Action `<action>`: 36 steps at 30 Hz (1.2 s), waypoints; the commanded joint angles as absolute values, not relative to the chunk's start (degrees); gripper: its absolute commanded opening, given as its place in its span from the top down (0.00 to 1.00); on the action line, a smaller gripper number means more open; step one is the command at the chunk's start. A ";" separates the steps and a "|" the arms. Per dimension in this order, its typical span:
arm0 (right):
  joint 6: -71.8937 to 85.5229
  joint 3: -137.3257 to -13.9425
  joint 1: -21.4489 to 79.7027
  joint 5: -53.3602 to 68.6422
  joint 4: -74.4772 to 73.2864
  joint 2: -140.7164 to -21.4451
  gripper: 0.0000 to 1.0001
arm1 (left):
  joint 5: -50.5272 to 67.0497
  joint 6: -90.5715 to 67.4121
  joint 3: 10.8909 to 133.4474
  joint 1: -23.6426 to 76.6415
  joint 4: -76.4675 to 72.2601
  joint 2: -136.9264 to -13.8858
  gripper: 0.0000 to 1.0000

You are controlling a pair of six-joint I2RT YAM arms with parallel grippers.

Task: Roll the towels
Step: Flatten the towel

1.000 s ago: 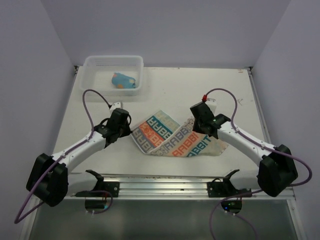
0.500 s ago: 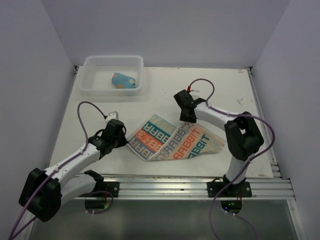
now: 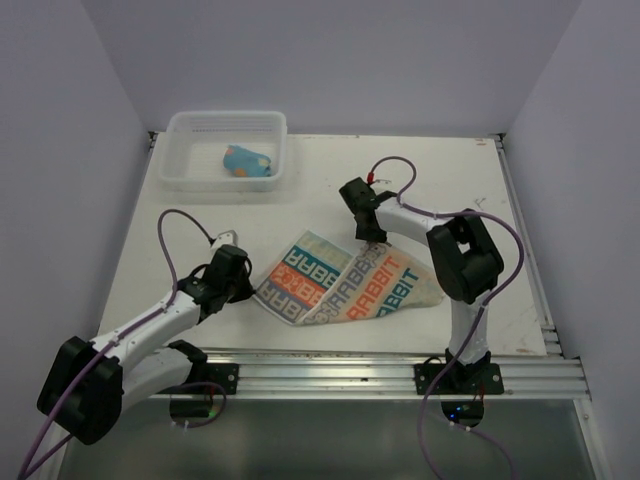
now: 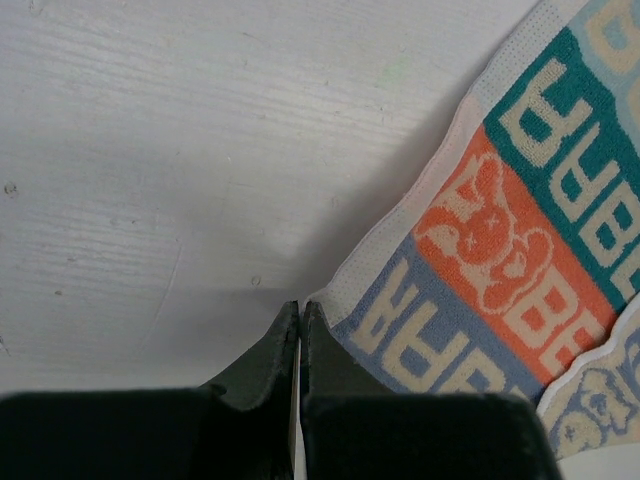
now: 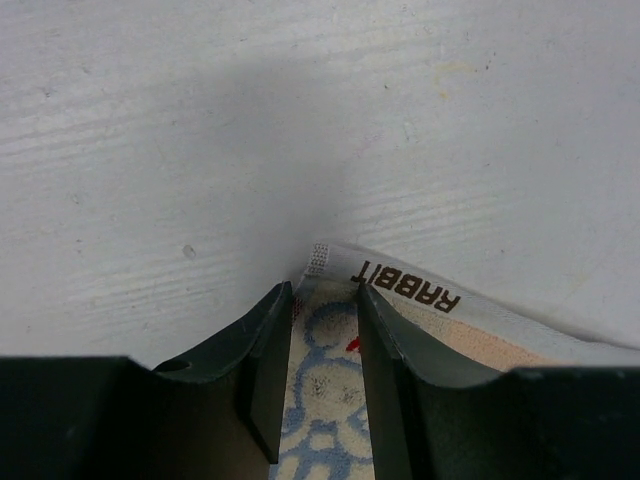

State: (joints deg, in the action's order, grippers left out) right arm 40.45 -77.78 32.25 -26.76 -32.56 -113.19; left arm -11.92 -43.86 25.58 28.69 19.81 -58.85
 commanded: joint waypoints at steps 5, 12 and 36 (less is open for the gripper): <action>40.95 -79.11 31.55 -28.39 -32.52 -115.49 0.67 | -11.43 -43.07 25.14 29.00 17.75 -57.39 1.00; 40.61 -78.22 31.55 -29.00 -32.52 -115.14 0.80 | -11.60 -42.71 25.75 29.00 17.23 -58.62 1.00; 30.68 -87.71 24.96 -26.64 -35.86 -100.02 1.00 | 1.06 -37.44 49.82 8.01 18.71 -72.60 1.00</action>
State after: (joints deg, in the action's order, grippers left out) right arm 32.97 -84.47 26.46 -27.38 -35.20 -103.33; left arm -0.60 -40.25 44.21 10.57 18.26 -72.79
